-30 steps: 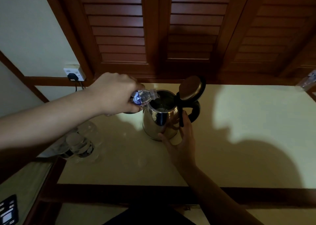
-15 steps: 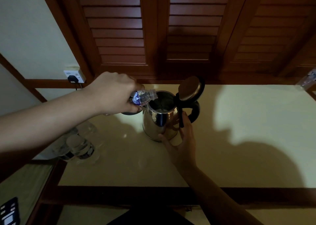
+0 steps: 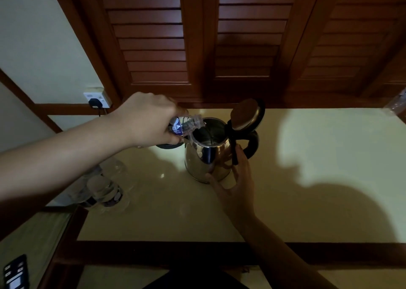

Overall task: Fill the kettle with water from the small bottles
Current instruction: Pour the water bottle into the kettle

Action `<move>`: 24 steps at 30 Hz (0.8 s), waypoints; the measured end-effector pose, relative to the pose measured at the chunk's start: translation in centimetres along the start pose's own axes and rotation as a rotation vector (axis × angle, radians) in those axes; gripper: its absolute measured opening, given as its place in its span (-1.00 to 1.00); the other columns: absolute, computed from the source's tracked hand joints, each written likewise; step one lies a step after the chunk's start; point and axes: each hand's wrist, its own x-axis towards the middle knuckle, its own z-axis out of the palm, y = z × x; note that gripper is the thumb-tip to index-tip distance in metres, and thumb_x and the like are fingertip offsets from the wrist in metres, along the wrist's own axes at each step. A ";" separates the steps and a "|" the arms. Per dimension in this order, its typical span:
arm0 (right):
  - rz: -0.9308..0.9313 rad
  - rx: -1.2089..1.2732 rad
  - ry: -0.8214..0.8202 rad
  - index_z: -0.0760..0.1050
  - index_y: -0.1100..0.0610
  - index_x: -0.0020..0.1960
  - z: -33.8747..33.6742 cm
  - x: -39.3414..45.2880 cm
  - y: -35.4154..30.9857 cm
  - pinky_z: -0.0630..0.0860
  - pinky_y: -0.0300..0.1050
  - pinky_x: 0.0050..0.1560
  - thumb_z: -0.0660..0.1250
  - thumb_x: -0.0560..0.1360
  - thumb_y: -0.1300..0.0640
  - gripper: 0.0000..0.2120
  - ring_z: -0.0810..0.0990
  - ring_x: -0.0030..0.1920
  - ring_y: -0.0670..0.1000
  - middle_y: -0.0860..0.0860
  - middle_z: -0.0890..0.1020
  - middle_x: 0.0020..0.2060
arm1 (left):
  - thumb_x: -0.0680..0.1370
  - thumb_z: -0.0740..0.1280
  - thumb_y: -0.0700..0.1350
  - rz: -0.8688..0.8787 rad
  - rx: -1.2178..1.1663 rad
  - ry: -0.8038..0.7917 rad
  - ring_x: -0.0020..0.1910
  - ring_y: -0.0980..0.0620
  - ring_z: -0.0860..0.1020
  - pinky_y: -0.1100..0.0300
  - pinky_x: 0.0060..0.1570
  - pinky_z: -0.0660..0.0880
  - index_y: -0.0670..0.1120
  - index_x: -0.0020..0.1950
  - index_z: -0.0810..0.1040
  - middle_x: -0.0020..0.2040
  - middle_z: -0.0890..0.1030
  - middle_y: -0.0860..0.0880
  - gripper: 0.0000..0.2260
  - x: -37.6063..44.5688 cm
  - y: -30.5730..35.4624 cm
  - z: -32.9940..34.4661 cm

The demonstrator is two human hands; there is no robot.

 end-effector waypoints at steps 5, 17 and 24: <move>0.008 0.005 0.006 0.15 0.00 0.71 0.0 0.0 -0.1 0.52 0.28 0.43 0.66 0.43 -0.01 0.01 0.33 0.63 0.06 0.00 0.32 0.64 | 0.44 0.38 0.32 0.006 0.006 0.002 0.12 -0.07 0.62 0.07 -0.09 0.56 0.21 0.45 0.45 0.23 0.61 0.07 -0.41 0.2 0.0 -0.1; 0.019 0.009 -0.001 0.15 -0.01 0.71 -0.1 0.0 -0.1 0.52 0.26 0.44 0.65 0.43 -0.02 0.01 0.34 0.63 0.04 0.00 0.32 0.63 | 0.44 0.38 0.32 0.026 0.073 0.038 0.06 -0.08 0.63 0.15 -0.23 0.44 0.23 0.44 0.45 0.20 0.63 0.06 -0.42 0.9 -0.5 0.5; 0.021 0.003 -0.004 0.14 -0.04 0.71 0.0 0.0 -0.2 0.51 0.26 0.46 0.63 0.43 -0.08 0.01 0.33 0.63 0.05 -0.02 0.31 0.64 | 0.45 0.38 0.29 0.036 0.070 0.037 0.03 -0.06 0.63 0.16 -0.26 0.44 0.22 0.42 0.46 0.17 0.62 0.07 -0.45 0.8 -0.6 0.3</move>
